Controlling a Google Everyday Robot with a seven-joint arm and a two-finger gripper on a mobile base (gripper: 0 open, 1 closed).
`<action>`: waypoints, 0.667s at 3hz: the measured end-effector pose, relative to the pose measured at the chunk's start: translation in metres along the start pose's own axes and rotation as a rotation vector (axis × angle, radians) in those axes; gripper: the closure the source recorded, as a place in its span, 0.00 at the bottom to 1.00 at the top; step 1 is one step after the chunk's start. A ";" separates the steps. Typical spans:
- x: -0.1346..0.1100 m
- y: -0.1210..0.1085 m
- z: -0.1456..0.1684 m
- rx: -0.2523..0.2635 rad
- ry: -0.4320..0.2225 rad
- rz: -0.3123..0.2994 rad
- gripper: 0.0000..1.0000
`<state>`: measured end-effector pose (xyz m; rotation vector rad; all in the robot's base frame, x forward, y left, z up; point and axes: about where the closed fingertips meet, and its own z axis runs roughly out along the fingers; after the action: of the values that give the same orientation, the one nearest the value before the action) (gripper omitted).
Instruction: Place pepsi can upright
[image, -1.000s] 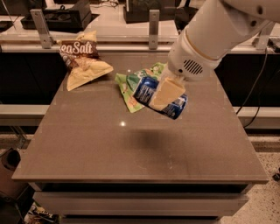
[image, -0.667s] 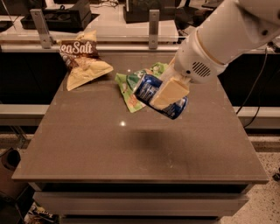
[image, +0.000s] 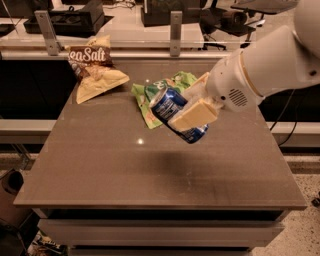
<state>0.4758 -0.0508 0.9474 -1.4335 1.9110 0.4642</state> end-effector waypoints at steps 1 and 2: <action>0.000 0.003 0.000 0.015 -0.098 0.007 1.00; -0.002 0.002 0.001 0.021 -0.187 0.008 1.00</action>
Offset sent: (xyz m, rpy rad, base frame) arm 0.0025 0.0005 -0.0025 0.2845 -0.1008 0.0074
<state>0.4743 -0.0482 0.9481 -1.3214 1.7680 0.5597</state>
